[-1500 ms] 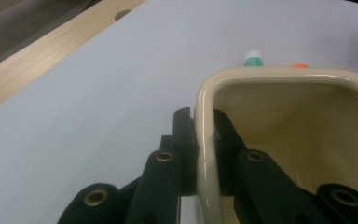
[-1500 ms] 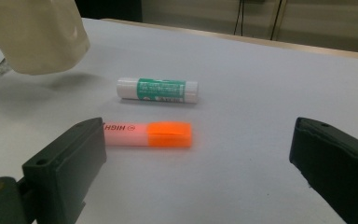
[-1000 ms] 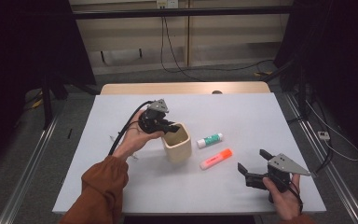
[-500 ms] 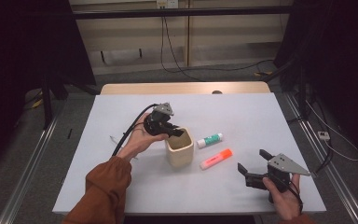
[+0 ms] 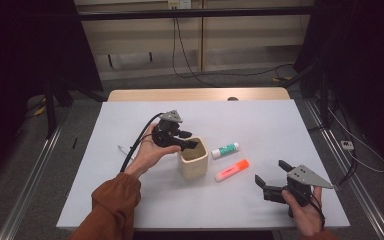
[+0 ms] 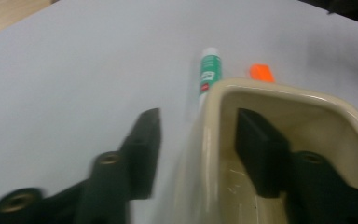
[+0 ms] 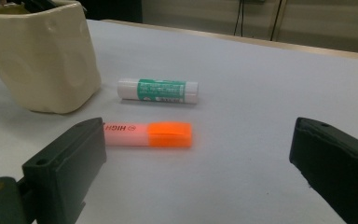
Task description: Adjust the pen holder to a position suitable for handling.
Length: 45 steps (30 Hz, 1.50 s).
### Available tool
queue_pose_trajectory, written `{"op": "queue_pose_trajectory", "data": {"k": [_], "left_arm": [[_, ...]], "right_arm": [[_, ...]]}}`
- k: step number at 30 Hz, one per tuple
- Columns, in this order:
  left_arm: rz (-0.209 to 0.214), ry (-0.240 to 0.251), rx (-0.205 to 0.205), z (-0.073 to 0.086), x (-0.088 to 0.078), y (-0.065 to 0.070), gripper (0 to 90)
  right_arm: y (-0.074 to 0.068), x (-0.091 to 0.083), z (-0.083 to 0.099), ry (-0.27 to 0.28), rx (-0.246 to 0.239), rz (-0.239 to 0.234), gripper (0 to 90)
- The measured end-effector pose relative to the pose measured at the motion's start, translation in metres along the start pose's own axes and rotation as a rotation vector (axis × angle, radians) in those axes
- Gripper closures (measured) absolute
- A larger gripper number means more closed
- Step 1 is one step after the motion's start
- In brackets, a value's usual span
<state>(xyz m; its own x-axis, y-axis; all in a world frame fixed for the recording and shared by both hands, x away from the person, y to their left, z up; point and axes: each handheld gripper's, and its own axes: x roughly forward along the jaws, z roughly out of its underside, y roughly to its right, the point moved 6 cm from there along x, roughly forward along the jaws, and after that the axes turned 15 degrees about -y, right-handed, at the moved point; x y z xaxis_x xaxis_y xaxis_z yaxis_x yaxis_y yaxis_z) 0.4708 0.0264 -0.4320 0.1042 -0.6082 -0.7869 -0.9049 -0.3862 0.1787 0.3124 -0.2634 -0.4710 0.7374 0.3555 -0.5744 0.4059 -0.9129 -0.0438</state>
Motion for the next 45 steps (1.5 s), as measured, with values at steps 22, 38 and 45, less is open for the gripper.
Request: {"op": "queue_pose_trajectory", "data": {"k": [22, 38, 45], "left_arm": [[-0.170, 0.110, -0.135, 0.032, -0.052, -0.013, 5.7], [-0.259, 0.196, -0.194, 0.068, -0.070, -0.008, 5.6], [-0.294, 0.200, -0.228, 0.084, -0.073, -0.007, 5.6]], "right_arm": [[-0.001, 0.000, 0.000, 0.000, 0.002, 0.004, 3.5], [0.001, 0.002, -0.001, -0.006, 0.019, 0.010, 3.5], [0.001, 0.001, 0.000, -0.005, 0.019, 0.011, 3.5]]}}
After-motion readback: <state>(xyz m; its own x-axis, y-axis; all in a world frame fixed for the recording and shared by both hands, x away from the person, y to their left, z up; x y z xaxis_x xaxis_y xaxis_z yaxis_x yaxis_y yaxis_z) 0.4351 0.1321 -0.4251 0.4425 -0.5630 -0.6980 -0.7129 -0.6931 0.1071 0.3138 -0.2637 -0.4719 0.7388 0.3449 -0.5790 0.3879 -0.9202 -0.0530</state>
